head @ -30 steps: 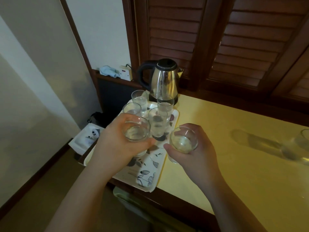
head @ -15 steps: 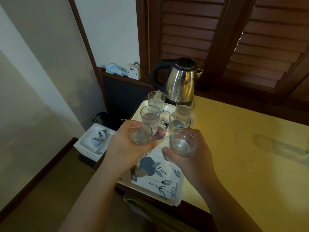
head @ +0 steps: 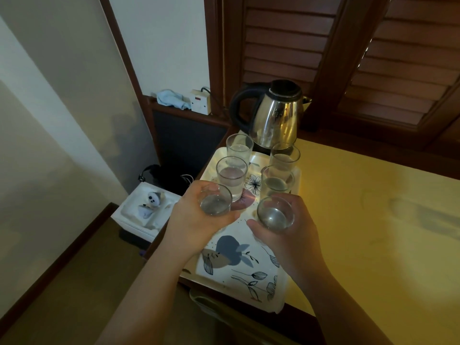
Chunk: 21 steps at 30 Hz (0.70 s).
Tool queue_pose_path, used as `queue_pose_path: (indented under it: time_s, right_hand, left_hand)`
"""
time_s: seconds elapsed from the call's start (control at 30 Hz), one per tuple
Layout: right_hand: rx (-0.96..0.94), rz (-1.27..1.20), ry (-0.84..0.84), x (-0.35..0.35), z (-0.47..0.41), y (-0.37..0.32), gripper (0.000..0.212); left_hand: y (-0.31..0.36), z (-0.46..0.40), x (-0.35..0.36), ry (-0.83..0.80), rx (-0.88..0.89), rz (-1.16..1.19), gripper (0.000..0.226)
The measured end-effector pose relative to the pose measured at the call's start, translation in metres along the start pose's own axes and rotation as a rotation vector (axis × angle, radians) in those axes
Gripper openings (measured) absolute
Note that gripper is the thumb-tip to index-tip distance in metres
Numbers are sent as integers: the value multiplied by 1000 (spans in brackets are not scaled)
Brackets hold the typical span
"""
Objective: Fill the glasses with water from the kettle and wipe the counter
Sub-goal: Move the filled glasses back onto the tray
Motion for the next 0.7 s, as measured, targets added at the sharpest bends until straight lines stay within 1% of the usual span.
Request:
queue_pose_path:
  time_s: [0.17, 0.23, 0.37, 0.47, 0.6, 0.7]
  right_hand:
    - [2, 27, -22, 3, -3, 1, 69]
    - [-8, 41, -14, 5, -3, 2, 72]
    - [-6, 33, 21, 7, -1, 4, 83]
    - [-1, 38, 25, 8, 0, 4, 84]
    - [38, 25, 7, 8, 0, 2, 83]
    - [68, -2, -14, 7, 1, -2, 85]
  left_hand:
    - [0, -2, 0, -27, 20, 46, 62]
    - [-1, -3, 0, -33, 28, 40, 64]
    - [0, -5, 0, -38, 30, 23, 64]
    - [1, -5, 1, -45, 36, 17, 65]
    - [3, -4, 0, -51, 28, 36, 71]
    - [2, -3, 3, -42, 3, 90, 80]
Point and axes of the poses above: each hand's wrist, its own z-axis away from the middle knuckle, its own x-axis out of the palm, y = z × x, the point moved 2 cm from there along -z, towards the middle knuckle, and after that the axes turned 9 degrees about -z, right-handed, at the moved point
